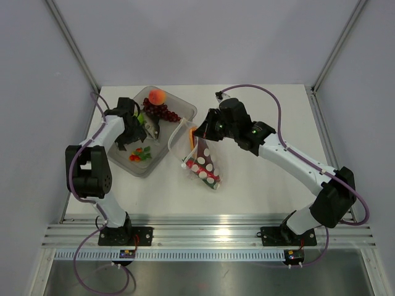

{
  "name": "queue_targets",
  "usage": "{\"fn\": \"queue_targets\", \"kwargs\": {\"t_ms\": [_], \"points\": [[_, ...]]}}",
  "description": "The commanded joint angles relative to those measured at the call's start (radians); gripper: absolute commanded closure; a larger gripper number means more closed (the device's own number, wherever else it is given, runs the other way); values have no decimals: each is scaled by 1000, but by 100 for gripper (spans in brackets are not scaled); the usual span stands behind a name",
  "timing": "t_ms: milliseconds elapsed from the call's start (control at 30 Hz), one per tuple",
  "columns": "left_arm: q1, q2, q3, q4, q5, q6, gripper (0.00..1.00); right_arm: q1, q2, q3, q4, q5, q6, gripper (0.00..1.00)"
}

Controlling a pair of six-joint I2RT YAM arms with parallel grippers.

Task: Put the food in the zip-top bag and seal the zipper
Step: Pick up the fake fruit from the bin.

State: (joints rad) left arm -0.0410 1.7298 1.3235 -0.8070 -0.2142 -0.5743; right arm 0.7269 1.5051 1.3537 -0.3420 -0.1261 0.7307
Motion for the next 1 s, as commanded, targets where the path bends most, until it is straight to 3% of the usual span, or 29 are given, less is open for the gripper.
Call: {"fn": "queue_targets", "kwargs": {"t_ms": [0,100,233,567,833,967], "points": [[13,19,-15,74,-25,-70,22,14,-33,16,37,-18,-1,100],[18,47,-18,72,-20,-96,24,14,-33,13,35,-20,-4,100],[18,59,-35,54,-57,-137,36,14,-29,15,35,-20,-1,100],[15,66,-89,114,-5,-130,50,14,-16,28,37,-29,6,100],[-5,40,-116,126,-39,-104,48,12,-3,41,37,-33,7,100],[-11,34,-122,124,-47,-96,58,14,1,47,38,-40,10,100]]}}
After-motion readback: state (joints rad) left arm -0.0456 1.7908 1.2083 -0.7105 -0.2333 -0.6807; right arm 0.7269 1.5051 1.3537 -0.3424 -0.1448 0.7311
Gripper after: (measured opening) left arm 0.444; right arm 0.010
